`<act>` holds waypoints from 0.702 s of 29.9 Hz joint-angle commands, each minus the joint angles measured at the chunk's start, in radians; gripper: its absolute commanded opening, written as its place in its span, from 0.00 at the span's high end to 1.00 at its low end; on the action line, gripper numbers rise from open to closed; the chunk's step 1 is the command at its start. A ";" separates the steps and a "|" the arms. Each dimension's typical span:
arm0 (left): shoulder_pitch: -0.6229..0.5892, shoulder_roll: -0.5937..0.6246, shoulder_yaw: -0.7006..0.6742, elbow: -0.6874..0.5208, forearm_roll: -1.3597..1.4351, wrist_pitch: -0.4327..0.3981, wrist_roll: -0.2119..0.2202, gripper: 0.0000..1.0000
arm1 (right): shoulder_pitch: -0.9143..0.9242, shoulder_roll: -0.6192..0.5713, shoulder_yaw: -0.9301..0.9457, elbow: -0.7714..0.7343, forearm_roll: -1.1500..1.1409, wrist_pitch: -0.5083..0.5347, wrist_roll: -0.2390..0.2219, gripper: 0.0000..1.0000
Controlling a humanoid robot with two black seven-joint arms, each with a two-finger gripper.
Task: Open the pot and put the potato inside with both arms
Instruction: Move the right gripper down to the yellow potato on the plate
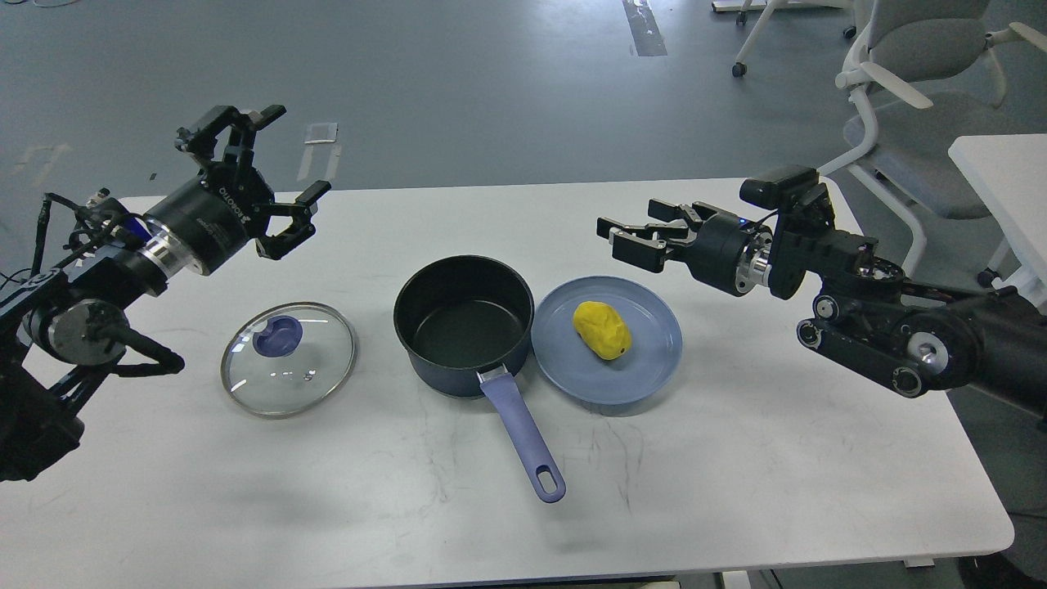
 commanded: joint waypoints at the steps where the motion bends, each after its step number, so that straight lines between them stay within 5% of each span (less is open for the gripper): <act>1: 0.005 -0.003 0.000 -0.002 0.000 0.000 -0.002 0.02 | 0.048 0.001 -0.093 0.000 -0.001 0.000 0.000 0.03; 21: 0.006 0.001 -0.003 -0.008 0.000 0.000 -0.025 0.02 | 0.002 0.116 -0.222 -0.095 0.001 0.006 -0.033 0.08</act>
